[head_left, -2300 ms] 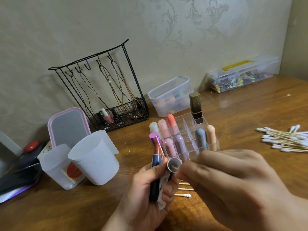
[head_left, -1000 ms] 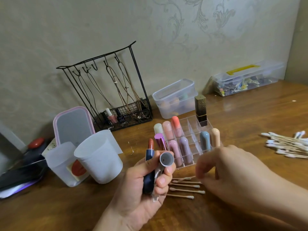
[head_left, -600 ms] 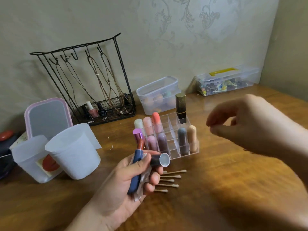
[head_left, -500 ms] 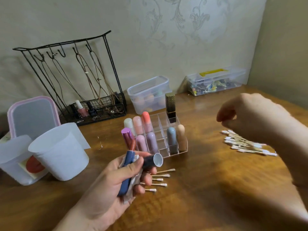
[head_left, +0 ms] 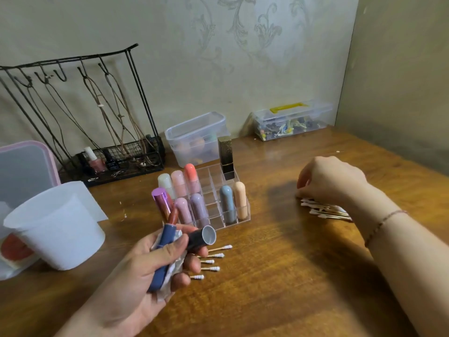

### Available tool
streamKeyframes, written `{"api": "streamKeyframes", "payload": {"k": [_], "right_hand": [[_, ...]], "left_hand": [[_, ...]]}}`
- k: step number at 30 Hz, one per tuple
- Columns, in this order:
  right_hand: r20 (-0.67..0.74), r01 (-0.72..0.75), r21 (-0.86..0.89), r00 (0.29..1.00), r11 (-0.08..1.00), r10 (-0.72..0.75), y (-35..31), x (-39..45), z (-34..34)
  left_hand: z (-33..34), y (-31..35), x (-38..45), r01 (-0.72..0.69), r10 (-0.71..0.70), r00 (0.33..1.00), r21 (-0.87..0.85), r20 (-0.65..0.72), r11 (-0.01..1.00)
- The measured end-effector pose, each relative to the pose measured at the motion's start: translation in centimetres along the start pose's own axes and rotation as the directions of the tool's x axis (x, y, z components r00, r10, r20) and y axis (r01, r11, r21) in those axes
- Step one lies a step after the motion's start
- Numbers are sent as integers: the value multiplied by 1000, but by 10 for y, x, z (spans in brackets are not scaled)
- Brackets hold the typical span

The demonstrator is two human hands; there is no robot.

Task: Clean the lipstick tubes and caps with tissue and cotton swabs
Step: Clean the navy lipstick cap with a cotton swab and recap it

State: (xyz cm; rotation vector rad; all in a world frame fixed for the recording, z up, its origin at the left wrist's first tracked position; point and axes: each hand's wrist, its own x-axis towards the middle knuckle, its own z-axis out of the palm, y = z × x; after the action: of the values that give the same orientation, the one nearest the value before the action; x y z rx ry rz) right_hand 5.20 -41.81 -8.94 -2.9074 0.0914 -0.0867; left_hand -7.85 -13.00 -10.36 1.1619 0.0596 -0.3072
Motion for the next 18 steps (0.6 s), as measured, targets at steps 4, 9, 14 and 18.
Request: {"api": "streamKeyframes", "payload": {"k": [4,9,14,18], "right_hand": [[-25,19,-10,999,1000,-20,-5,0,3],[-171,95,117,982,989,-74,-7,-3,-6],[-284,332,742,943,583,-175,-31,-29,-28],[-246,326,934,884,147,-396,-53,-57,-29]], "left_hand": [[-1,0,0,4,-4,1000,-13,21,1000],[-2,1,-1,7,-5,999,-43,38,999],[-3,3,-2,22,-14,999,-156,50,987],[-4,3,-2,25,-11,999,-264,53,964]]}}
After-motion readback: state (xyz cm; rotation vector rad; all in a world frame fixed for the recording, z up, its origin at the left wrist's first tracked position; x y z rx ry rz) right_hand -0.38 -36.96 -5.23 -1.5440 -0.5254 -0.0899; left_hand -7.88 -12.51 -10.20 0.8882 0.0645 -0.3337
